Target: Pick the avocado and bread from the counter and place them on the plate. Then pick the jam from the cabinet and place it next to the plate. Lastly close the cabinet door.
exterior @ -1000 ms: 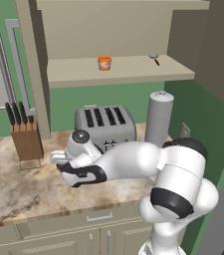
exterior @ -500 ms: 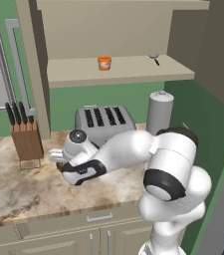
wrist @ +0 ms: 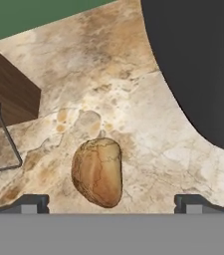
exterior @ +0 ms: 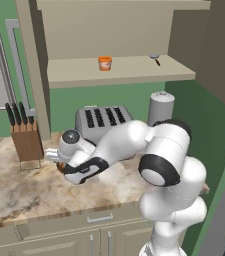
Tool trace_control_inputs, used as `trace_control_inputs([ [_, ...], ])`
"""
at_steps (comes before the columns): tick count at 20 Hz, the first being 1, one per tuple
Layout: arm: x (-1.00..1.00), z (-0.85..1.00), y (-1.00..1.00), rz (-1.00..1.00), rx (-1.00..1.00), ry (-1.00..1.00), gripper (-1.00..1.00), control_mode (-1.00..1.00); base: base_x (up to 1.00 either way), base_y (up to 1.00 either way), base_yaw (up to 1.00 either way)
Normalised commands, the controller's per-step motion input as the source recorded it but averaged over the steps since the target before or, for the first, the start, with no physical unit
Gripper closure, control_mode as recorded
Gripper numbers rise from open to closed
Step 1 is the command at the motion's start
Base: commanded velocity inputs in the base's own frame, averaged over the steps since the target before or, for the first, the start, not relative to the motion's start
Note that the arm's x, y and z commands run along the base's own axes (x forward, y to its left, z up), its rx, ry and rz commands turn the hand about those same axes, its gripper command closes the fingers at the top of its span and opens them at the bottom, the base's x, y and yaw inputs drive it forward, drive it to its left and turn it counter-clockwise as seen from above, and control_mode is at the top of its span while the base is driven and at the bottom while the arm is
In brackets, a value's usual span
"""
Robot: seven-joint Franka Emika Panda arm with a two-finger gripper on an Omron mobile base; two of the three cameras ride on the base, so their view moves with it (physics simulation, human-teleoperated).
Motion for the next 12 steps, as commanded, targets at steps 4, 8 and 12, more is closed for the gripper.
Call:
trace_control_inputs([
  [4, 0.05, -0.18, 0.00, -0.02, 0.00, 0.00, -1.00, -1.00, 0.00, 0.00, 0.00],
  [8, 0.19, -0.22, 0.02, -0.01, 0.00, 0.00, -1.00, -1.00, 0.00, 0.00, 0.00],
  [12, 0.31, -0.21, 0.02, 0.00, 0.00, 0.00, -1.00, -1.00, 0.00, 0.00, 0.00],
])
